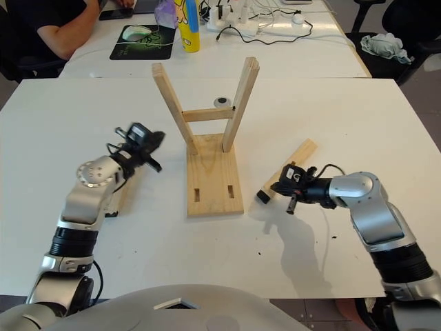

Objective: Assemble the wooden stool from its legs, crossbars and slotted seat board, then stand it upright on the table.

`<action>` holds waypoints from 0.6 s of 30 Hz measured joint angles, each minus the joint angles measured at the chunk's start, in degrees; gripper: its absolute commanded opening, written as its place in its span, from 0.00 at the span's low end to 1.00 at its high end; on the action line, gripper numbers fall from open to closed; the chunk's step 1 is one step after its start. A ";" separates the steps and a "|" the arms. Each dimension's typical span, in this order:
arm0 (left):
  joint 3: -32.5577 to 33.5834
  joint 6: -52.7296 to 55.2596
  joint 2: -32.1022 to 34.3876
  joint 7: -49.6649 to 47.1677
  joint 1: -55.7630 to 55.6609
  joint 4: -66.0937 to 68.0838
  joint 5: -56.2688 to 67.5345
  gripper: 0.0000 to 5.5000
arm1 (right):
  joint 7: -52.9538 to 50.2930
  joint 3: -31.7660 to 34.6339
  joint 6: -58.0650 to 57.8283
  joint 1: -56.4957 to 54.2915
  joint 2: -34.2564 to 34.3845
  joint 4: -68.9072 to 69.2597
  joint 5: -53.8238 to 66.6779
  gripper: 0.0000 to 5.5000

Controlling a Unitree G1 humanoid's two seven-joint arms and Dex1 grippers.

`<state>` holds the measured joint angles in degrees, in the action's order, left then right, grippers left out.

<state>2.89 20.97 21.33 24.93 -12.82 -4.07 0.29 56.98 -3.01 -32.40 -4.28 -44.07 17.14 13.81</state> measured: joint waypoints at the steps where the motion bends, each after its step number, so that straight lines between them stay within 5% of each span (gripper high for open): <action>1: 1.87 0.46 0.93 -0.60 0.40 0.00 0.30 0.18 | -0.55 1.24 -1.46 -0.34 0.89 1.10 2.05 0.00; 10: 5.59 2.80 11.49 0.33 2.36 8.99 -1.83 0.40 | -5.54 4.70 -5.84 1.69 2.81 4.22 6.85 0.00; 15: 4.59 4.21 12.72 3.05 3.16 14.62 -1.51 0.54 | -8.04 3.74 -4.88 1.65 3.35 2.44 5.41 0.00; 18: 4.06 5.87 12.75 4.63 3.76 14.82 -0.83 0.54 | -9.05 3.03 -4.12 1.66 3.62 1.84 4.63 0.00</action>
<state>6.96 26.84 34.08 29.56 -9.06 10.75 -0.54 47.93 0.01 -36.52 -2.63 -40.45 18.98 18.44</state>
